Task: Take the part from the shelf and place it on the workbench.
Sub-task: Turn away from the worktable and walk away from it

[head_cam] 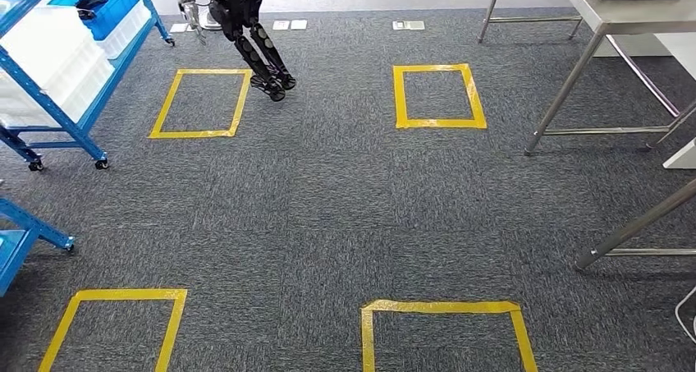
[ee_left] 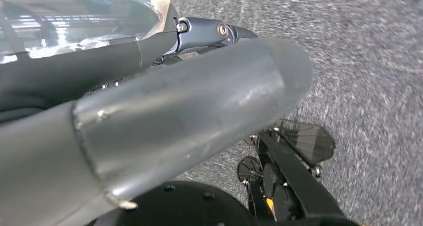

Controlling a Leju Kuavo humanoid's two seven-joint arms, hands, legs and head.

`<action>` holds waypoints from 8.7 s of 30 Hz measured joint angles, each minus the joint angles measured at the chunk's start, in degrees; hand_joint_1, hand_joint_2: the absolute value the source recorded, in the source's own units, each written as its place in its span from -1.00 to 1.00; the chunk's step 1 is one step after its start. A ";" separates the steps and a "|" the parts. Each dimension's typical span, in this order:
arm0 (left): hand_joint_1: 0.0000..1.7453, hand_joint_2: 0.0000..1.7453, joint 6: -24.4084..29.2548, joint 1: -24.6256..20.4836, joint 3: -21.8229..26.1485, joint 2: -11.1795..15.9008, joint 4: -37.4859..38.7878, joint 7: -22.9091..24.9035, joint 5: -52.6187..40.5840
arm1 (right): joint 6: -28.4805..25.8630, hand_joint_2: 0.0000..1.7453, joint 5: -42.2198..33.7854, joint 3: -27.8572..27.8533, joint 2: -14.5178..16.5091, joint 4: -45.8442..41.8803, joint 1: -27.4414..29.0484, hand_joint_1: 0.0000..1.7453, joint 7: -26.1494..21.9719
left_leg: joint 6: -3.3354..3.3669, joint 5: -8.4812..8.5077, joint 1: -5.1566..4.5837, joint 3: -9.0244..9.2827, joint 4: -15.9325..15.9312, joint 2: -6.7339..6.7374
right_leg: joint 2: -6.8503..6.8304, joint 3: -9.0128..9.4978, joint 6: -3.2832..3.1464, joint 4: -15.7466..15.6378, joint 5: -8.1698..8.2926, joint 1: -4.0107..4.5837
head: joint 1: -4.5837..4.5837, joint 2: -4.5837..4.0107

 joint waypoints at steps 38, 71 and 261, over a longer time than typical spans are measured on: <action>-1.00 -1.00 -0.62 -0.19 -1.52 0.34 -0.09 -0.31 -2.40 | -0.98 -1.00 -0.39 -0.27 0.79 0.00 0.08 -1.00 1.81 | 2.21 4.47 -0.88 6.24 -11.02 3.42 | -1.39 -0.43 0.38 0.88 -0.17 0.49 | 0.11 0.00; -1.00 -1.00 -0.06 0.00 -0.42 0.43 -0.10 -0.66 -0.45 | -0.62 -1.00 3.60 1.14 0.40 0.01 -0.01 -1.00 1.73 | 2.51 5.95 -0.64 6.13 -13.87 1.42 | -1.96 0.67 2.01 1.99 -2.74 0.23 | -0.02 0.00; -1.00 -1.00 -1.30 0.47 0.65 0.50 0.01 -4.61 -1.42 | -1.88 -1.00 7.52 -1.66 -1.09 0.28 -0.09 -1.00 -3.09 | 4.63 4.54 -1.41 10.29 -15.97 -0.80 | 2.87 -5.99 3.55 11.66 -4.10 -0.89 | 0.32 0.00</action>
